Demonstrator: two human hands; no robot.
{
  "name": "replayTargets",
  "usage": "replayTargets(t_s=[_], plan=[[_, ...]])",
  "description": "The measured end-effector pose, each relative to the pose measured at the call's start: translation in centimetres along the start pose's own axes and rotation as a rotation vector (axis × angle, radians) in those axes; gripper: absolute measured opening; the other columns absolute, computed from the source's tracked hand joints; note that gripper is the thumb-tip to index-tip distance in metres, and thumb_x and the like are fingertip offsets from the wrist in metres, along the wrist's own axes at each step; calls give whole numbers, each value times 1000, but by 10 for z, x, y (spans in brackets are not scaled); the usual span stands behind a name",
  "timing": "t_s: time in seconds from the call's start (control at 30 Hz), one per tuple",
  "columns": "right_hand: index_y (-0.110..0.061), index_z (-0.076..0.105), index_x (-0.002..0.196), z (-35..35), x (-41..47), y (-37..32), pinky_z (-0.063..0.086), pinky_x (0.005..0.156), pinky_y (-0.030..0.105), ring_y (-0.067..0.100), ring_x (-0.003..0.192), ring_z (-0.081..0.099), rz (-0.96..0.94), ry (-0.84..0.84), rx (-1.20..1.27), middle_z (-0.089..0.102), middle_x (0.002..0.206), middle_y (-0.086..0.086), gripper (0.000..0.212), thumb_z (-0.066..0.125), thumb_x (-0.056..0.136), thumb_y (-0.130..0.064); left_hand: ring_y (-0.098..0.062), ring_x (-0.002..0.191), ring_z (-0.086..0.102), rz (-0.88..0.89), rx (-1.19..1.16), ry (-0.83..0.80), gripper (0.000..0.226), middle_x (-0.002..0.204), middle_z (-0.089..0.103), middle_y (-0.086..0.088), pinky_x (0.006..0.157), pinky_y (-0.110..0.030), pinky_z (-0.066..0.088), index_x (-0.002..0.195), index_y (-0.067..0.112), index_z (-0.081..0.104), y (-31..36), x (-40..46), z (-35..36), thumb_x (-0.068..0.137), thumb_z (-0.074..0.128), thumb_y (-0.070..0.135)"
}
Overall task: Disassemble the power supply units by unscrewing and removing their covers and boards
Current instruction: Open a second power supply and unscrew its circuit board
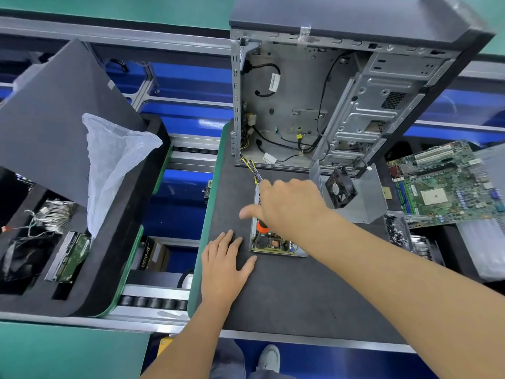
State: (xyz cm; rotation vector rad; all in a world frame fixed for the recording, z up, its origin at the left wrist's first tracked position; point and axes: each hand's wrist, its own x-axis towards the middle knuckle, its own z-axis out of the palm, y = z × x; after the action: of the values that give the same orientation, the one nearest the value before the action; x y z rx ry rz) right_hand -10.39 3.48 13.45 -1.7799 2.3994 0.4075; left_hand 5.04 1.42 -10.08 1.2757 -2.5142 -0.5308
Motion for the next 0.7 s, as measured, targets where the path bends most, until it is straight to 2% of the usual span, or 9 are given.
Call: replayTargets(t_s=[0.13, 0.23, 0.3, 0.4, 0.47, 0.53, 0.57, 0.63, 0.7], plan=[[-12, 47, 116, 5, -1, 2, 30, 57, 33, 32, 84, 60, -83, 103, 11, 43, 71, 1, 37, 42, 101, -46, -24, 139, 42, 7, 1, 13, 55, 148, 52, -1, 117, -46, 32, 132, 20, 64, 0, 0, 0, 90, 66, 55], [-17, 42, 122, 8, -1, 5, 43, 76, 39, 29, 94, 48, -187, 16, 209, 53, 105, 4, 34, 56, 93, -29, -22, 140, 40, -7, 0, -6, 56, 151, 49, 1, 118, -44, 29, 135, 23, 61, 0, 0, 0, 91, 61, 58], [-24, 40, 124, 9, -2, 3, 37, 85, 39, 25, 97, 33, -223, -50, 262, 44, 118, 3, 40, 60, 89, -23, -21, 141, 39, -7, 2, -12, 56, 151, 49, 2, 119, -43, 27, 136, 24, 61, 0, 0, -1, 92, 60, 59], [-24, 36, 121, 9, -2, 0, 31, 81, 42, 27, 99, 30, -135, -94, 188, 36, 107, 4, 55, 64, 86, -55, -22, 139, 41, 3, 6, -5, 57, 149, 51, 1, 118, -44, 29, 136, 23, 60, -1, 0, 0, 91, 62, 57], [-19, 35, 110, 4, -3, -1, 32, 69, 37, 26, 86, 39, -8, -75, 94, 39, 84, 3, 67, 46, 82, -79, -22, 139, 41, -1, 1, -5, 57, 148, 51, 0, 117, -45, 30, 136, 22, 60, 0, 0, 0, 91, 62, 57], [-17, 36, 102, -1, -3, -2, 27, 56, 32, 23, 66, 45, 38, 13, 3, 43, 69, 0, 61, 30, 89, -77, -22, 140, 39, -14, 0, -11, 56, 150, 49, 1, 118, -44, 29, 136, 23, 60, 1, 0, -1, 91, 60, 58], [-17, 40, 102, -1, -2, -2, 26, 55, 31, 25, 69, 52, 20, 50, -32, 51, 73, 0, 55, 29, 95, -70, -22, 140, 40, -10, -5, -8, 56, 150, 49, 1, 118, -44, 29, 135, 23, 61, 1, 0, -1, 91, 61, 58], [-14, 45, 111, 1, -2, -2, 29, 61, 32, 29, 90, 63, -30, 85, -39, 64, 95, 3, 42, 32, 103, -53, -23, 140, 41, -3, -15, -1, 55, 150, 50, 0, 118, -44, 29, 134, 21, 62, 1, 0, -2, 91, 63, 56], [-14, 41, 120, 4, -3, -3, 30, 69, 35, 32, 102, 58, -79, 91, 4, 62, 109, 8, 33, 40, 103, -43, -22, 141, 39, -10, -14, -11, 56, 151, 48, 1, 119, -43, 26, 136, 22, 61, 1, 0, -2, 92, 61, 57]])
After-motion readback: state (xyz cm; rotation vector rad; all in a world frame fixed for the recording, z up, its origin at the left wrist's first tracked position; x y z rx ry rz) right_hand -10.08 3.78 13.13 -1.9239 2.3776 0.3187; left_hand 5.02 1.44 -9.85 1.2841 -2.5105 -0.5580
